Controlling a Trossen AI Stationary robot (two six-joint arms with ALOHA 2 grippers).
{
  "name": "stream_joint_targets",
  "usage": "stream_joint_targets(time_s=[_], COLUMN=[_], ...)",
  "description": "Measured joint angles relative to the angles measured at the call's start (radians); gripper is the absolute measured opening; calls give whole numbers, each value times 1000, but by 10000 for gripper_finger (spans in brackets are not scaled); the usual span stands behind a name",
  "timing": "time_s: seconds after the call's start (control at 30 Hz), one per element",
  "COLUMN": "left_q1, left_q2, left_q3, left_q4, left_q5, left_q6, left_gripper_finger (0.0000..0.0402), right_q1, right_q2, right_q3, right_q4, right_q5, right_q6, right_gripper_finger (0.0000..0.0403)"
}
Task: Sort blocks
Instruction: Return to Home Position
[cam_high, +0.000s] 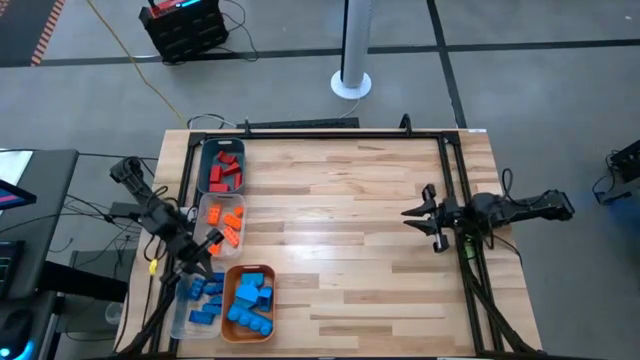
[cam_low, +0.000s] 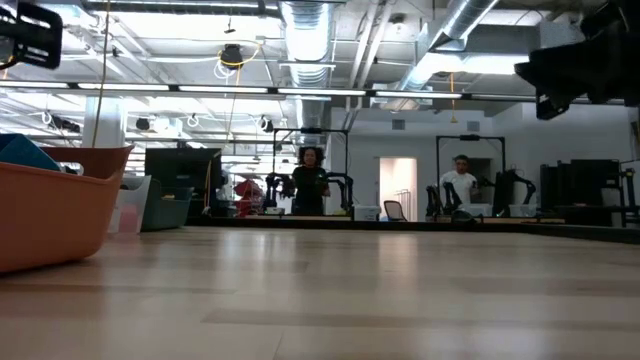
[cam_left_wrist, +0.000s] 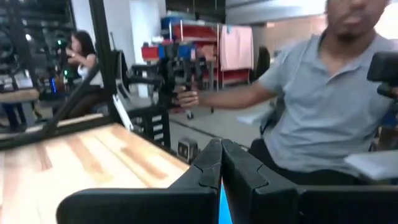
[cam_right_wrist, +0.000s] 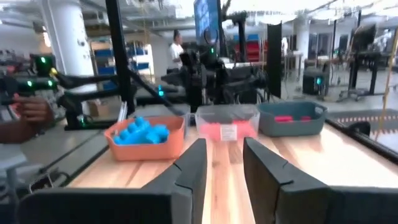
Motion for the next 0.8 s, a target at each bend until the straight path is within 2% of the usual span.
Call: stream_joint_targets(time_s=[0.27,0.53,0.8], left_q1=[0,0,0], left_q2=[0,4,4], left_q3=[2,3,2], left_q4=[-115,-138,-135], left_q5=[-9,-10,-13], left_q6=[31,219,196], left_gripper_finger=[5,4,4], right_q1=[-1,0,0], right_q2=[2,3,3], right_q3=[-1,-1,-1], right_q4=[-75,-77,-79], right_q5=[0,0,0], right_q6=[126,128,129], right_gripper_finger=[108,108,108])
